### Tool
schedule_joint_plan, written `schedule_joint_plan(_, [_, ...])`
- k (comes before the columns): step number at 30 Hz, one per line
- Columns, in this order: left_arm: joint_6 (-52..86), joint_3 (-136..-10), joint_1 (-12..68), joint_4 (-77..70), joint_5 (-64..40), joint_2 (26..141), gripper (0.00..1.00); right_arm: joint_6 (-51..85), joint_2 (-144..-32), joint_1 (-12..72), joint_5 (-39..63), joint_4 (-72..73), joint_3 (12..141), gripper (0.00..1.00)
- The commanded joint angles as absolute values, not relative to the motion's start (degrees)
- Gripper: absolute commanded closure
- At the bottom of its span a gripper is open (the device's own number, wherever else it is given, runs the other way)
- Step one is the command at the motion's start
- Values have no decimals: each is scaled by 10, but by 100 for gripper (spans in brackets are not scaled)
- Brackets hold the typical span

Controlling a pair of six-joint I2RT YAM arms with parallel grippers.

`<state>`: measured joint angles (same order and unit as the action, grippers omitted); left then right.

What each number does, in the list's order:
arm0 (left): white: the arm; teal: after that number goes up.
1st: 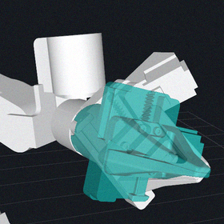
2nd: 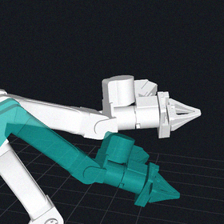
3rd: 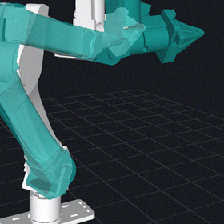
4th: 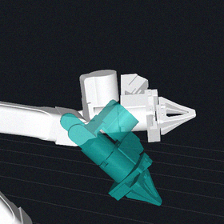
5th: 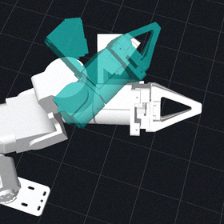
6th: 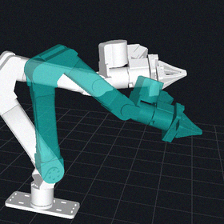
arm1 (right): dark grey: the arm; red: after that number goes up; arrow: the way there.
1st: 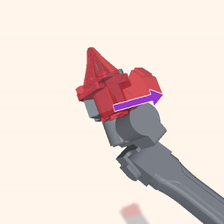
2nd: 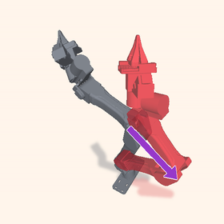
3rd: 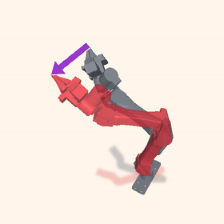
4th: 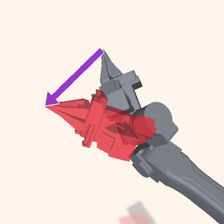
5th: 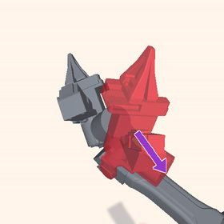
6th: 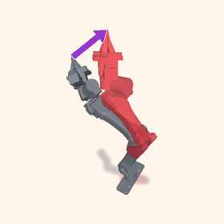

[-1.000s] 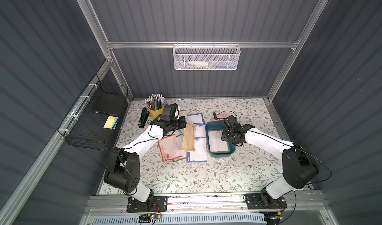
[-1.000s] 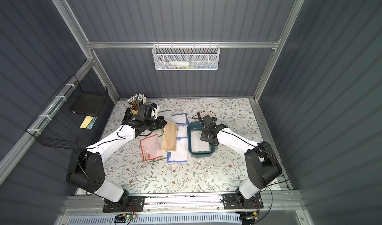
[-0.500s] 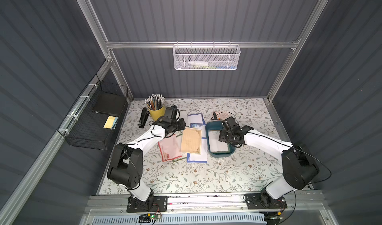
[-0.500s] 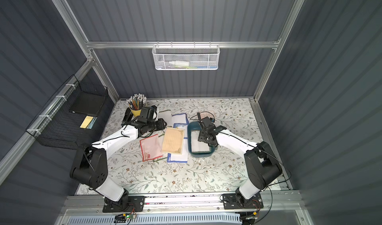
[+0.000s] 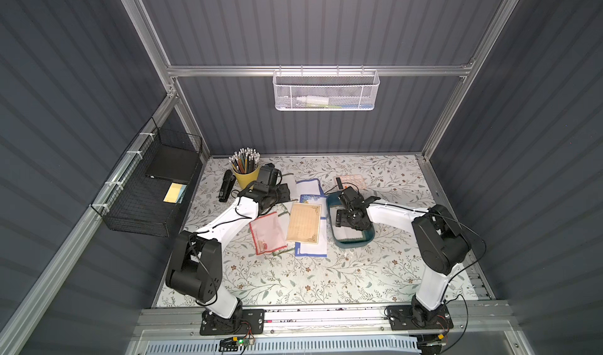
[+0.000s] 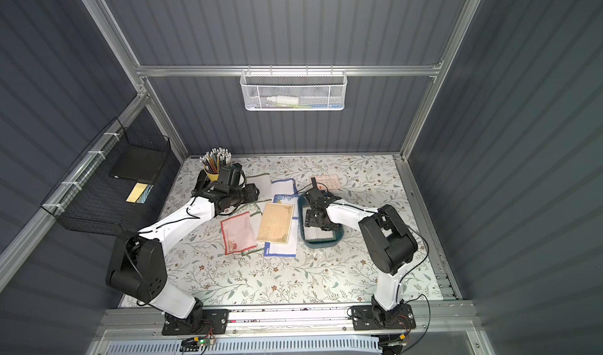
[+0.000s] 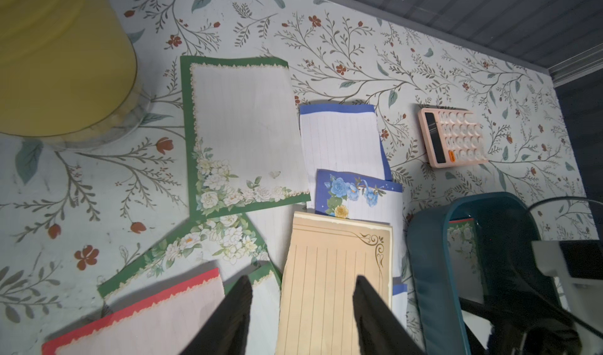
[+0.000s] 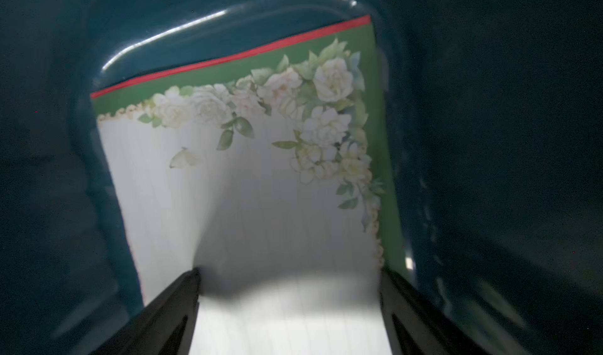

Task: Take out the stationery paper from the storage box
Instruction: Pick up the stationery paper from the storage box.

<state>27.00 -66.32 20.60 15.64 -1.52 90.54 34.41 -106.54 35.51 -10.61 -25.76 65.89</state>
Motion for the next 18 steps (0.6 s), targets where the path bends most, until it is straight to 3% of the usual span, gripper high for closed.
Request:
schedule_joint_plan(1, [273, -667, 208, 171, -9, 887, 47, 329, -1094, 359, -125, -280, 684, 9])
schedule_joint_plan(9, [276, -656, 208, 163, -11, 890, 47, 341, -1122, 370, -130, -286, 647, 14])
schedule_joint_plan(15, [276, -655, 208, 163, -15, 896, 47, 351, -1117, 370, -105, -256, 599, 45])
schedule_joint_plan(18, [276, -654, 208, 163, -14, 895, 47, 352, -1118, 371, -103, -258, 592, 50])
